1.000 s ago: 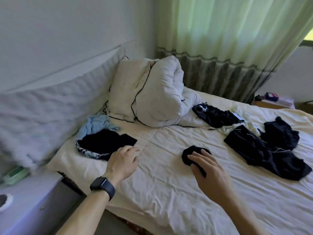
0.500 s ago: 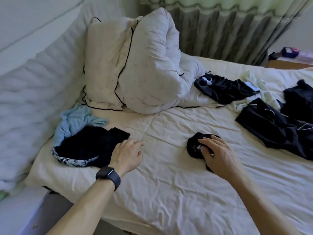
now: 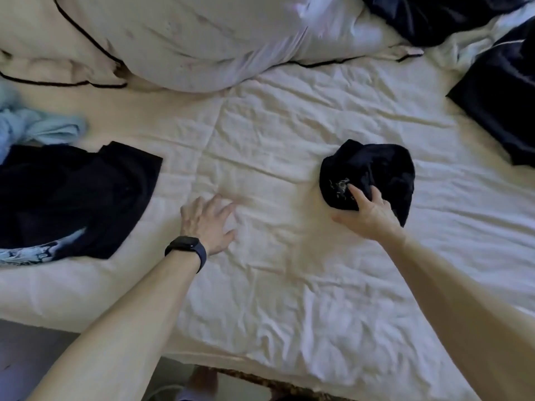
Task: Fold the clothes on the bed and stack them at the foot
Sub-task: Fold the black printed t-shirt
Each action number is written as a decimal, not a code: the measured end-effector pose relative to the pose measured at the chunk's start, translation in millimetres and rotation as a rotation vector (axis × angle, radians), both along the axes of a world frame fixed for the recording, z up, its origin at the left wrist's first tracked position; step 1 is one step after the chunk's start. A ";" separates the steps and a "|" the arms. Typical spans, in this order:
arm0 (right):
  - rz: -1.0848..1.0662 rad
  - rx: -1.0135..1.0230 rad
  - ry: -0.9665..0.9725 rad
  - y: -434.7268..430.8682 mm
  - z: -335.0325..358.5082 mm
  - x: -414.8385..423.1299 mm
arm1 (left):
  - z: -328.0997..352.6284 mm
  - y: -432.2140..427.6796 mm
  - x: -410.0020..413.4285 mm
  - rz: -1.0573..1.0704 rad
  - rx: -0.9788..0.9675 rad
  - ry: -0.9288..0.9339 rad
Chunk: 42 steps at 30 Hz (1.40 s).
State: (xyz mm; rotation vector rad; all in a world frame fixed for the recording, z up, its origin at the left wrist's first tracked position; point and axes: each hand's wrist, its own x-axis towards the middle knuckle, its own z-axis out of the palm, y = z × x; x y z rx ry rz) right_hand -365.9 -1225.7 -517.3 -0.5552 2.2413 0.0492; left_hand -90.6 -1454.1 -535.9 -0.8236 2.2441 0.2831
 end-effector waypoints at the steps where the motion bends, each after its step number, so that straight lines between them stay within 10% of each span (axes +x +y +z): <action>1: -0.045 -0.020 0.034 0.4 -14.0 6.6 | -16.1 4.7 10.9 0.025 0.009 0.002; 10: -0.310 -0.406 0.426 -5.9 28.7 77.7 | -20.3 -22.0 11.8 -0.022 0.276 -0.059; 19: -0.369 -0.619 0.505 -46.7 215.4 231.8 | 199.9 -60.7 58.1 0.067 0.513 0.462; 25: 0.046 -0.928 0.715 -119.4 317.4 306.7 | 338.8 -107.8 70.4 0.164 0.650 0.661; 42: 0.470 -1.221 1.024 -122.8 437.0 295.3 | 422.3 -110.2 79.1 0.489 0.848 0.254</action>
